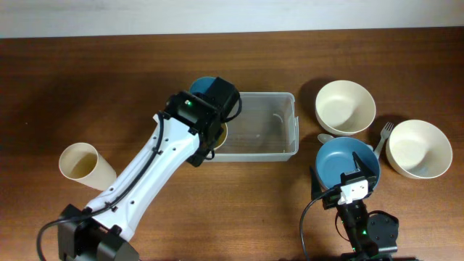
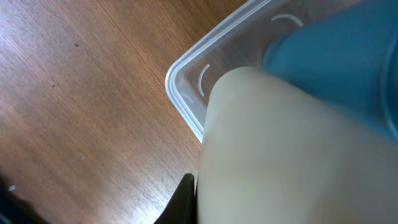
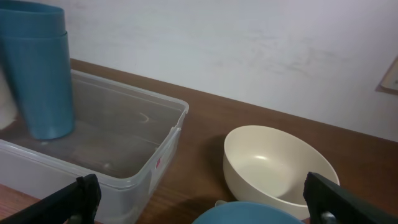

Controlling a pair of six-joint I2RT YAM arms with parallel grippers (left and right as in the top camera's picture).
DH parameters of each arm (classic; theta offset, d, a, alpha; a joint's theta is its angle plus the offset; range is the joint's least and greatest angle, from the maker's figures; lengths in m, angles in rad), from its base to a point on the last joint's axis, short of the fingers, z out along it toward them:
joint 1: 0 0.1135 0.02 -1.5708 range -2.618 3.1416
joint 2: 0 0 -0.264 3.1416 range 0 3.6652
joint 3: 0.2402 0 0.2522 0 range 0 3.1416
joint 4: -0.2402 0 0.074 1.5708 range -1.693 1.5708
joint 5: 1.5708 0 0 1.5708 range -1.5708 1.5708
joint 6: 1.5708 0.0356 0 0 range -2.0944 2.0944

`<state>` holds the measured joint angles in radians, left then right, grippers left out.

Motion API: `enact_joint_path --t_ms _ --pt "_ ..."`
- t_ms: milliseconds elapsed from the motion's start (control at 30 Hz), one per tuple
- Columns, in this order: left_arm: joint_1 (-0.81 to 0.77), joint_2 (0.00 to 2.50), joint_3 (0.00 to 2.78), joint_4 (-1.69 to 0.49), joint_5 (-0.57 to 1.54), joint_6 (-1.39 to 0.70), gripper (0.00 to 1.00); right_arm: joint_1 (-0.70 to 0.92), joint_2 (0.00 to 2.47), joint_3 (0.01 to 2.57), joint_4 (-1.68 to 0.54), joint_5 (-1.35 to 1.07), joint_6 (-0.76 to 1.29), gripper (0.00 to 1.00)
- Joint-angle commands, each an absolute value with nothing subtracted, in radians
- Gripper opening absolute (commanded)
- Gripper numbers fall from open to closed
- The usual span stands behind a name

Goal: Pack container
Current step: 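Open the left gripper and release the beige cup in the container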

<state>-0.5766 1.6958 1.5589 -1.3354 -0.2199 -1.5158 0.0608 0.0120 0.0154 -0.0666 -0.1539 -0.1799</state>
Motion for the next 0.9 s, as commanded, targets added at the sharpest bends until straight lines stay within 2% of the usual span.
enact_joint_path --t_ms 0,167,367,867 --pt "-0.580 1.671 1.518 -1.312 -0.222 -1.533 0.02 0.065 0.004 0.009 -0.070 -0.146 -0.176 0.99" --pt "-0.580 1.671 1.509 -1.298 -0.224 -1.533 0.03 0.065 0.004 0.009 -0.070 -0.146 -0.176 0.99" --pt "-0.580 1.671 1.509 -1.299 -0.224 -1.533 0.23 0.065 0.004 0.009 -0.070 -0.146 -0.176 0.99" --pt "-0.580 1.671 1.510 -1.293 -0.224 -1.533 0.40 0.065 0.004 0.009 -0.070 -0.146 -0.176 0.99"
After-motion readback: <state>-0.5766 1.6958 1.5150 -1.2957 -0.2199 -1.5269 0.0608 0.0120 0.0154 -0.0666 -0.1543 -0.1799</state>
